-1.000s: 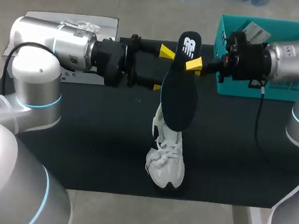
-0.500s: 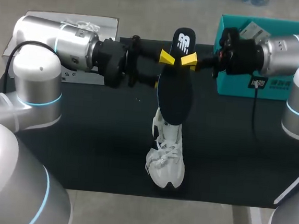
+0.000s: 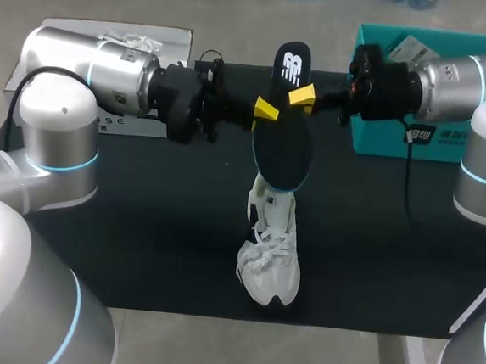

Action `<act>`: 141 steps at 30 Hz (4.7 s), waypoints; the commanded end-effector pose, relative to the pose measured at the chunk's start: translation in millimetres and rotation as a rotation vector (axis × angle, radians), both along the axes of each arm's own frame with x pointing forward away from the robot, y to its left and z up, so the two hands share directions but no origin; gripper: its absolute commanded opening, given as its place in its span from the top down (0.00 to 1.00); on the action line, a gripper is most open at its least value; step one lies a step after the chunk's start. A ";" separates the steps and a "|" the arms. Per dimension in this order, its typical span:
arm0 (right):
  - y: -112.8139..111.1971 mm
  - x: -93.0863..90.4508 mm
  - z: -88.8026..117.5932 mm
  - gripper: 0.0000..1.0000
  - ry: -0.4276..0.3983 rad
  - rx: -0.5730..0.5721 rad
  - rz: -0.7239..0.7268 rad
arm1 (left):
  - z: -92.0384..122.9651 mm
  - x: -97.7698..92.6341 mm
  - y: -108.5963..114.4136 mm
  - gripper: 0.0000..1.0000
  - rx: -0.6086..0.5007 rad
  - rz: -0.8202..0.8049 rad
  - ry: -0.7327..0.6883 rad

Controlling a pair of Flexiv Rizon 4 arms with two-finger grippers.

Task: Take the shoe out of the shoebox, open the shoe tongue, remove and reinsert the insole, then place the shoe into the shoebox

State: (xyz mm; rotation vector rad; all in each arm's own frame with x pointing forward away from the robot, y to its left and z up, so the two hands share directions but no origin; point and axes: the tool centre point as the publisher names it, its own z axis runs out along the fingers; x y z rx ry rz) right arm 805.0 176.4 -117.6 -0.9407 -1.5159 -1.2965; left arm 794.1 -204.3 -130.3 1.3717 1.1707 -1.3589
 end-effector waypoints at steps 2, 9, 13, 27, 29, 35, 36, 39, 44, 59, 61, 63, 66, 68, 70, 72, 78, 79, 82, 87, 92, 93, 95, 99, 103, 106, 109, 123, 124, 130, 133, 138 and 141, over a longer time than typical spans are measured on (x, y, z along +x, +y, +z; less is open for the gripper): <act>4.0 0.5 -2.2 1.00 0.000 0.005 0.000 | -1.0 0.7 -1.0 1.00 -0.001 -0.004 -0.003; -0.1 -2.9 -1.6 0.98 -0.014 -0.003 -0.027 | -1.6 0.6 2.5 1.00 0.001 0.006 -0.004; -13.2 -7.4 3.2 0.00 -0.096 -0.019 -0.084 | -3.1 0.8 9.1 1.00 0.010 0.019 -0.011; -54.8 -34.0 70.2 0.00 -0.588 -0.386 -0.007 | -24.6 5.2 19.2 1.00 0.039 0.033 0.042; -52.7 -37.4 78.4 0.00 -0.642 -0.432 0.032 | -26.9 4.8 18.8 1.00 0.042 0.033 0.048; -46.2 -43.3 82.3 0.00 -0.713 -0.566 0.165 | -27.3 2.5 21.2 1.00 0.044 0.036 0.050; -46.2 -43.3 82.3 0.00 -0.713 -0.566 0.165 | -26.7 2.2 22.4 1.00 0.043 0.038 0.049; -46.2 -43.3 82.3 0.00 -0.713 -0.566 0.165 | -25.8 1.3 25.2 1.00 0.042 0.047 0.048; -46.2 -43.3 82.3 0.00 -0.713 -0.566 0.165 | -26.6 -0.4 26.5 1.00 0.051 0.057 0.054; -24.3 -44.7 105.2 0.00 -0.384 -1.144 0.434 | -33.2 -5.8 18.5 1.00 0.086 0.055 0.068; -23.3 -46.9 107.6 0.00 -0.363 -1.247 0.444 | -33.4 -6.3 18.0 1.00 0.087 0.053 0.069; -24.1 -48.6 108.2 0.00 -0.350 -1.300 0.462 | -33.6 -6.7 17.6 1.00 0.088 0.052 0.069; -29.2 -50.8 105.7 0.00 -0.321 -1.346 0.489 | -33.6 -7.1 17.4 1.00 0.090 0.051 0.071; -33.0 -52.7 103.5 0.00 -0.295 -1.379 0.505 | -33.5 -7.1 17.5 1.00 0.091 0.053 0.071; -37.6 -54.9 100.9 0.00 -0.298 -1.375 0.512 | -33.1 -7.0 17.9 1.00 0.092 0.055 0.071; -44.7 -58.0 99.3 0.00 -0.302 -1.366 0.511 | -33.4 -6.6 18.4 1.00 0.093 0.057 0.071; -51.4 -63.5 98.3 0.00 -0.319 -1.361 0.515 | -35.3 -6.8 18.3 1.00 0.103 0.058 0.073; -51.3 -64.2 98.5 0.00 -0.322 -1.361 0.515 | -35.4 -6.9 18.3 1.00 0.103 0.058 0.073; -49.2 -65.7 100.0 0.00 -0.336 -1.363 0.514 | -35.8 -7.2 18.0 1.00 0.107 0.057 0.076; -44.4 -67.1 102.8 0.00 -0.366 -1.365 0.502 | -38.2 -8.3 16.7 1.00 0.115 0.056 0.090; -42.5 -70.1 101.0 0.00 -0.381 -1.368 0.483 | -38.0 -8.1 15.6 1.00 0.114 0.055 0.102; -43.3 -72.7 100.6 0.00 -0.388 -1.365 0.465 | -37.8 -7.7 15.6 1.00 0.114 0.057 0.105; -45.1 -76.1 99.7 0.00 -0.393 -1.355 0.445 | -37.8 -7.4 15.6 1.00 0.114 0.058 0.109; -47.3 -79.7 98.2 0.00 -0.405 -1.342 0.425 | -37.9 -7.5 15.6 1.00 0.118 0.060 0.109; -45.4 -80.5 99.6 0.00 -0.420 -1.332 0.422 | -38.4 -7.7 15.3 1.00 0.121 0.059 0.109; -41.4 -79.5 101.9 0.00 -0.394 -1.341 0.382 | -39.3 -7.6 14.1 1.00 0.148 0.072 0.123; -40.1 -79.4 104.0 0.00 -0.399 -1.330 0.392 | -39.4 -7.7 13.5 1.00 0.159 0.097 0.113; -40.1 -79.4 104.0 0.00 -0.399 -1.330 0.392 | -39.4 -7.7 13.5 1.00 0.159 0.097 0.113; -40.1 -79.4 104.0 0.00 -0.399 -1.330 0.392 | -38.6 -1.6 14.5 1.00 0.193 0.058 0.237; -40.1 -79.4 104.0 0.00 -0.399 -1.330 0.392 | -38.0 0.8 19.5 1.00 0.326 -0.155 0.651; -40.1 -79.4 104.0 0.00 -0.399 -1.330 0.392 | -36.1 -7.0 19.7 1.00 0.371 -0.231 0.779; -40.1 -79.4 104.0 0.00 -0.399 -1.330 0.392 | -35.6 -14.1 25.0 1.00 0.327 -0.334 0.917; -40.1 -79.4 104.0 0.00 -0.399 -1.330 0.392 | -36.1 -16.0 28.5 1.00 0.277 -0.380 0.962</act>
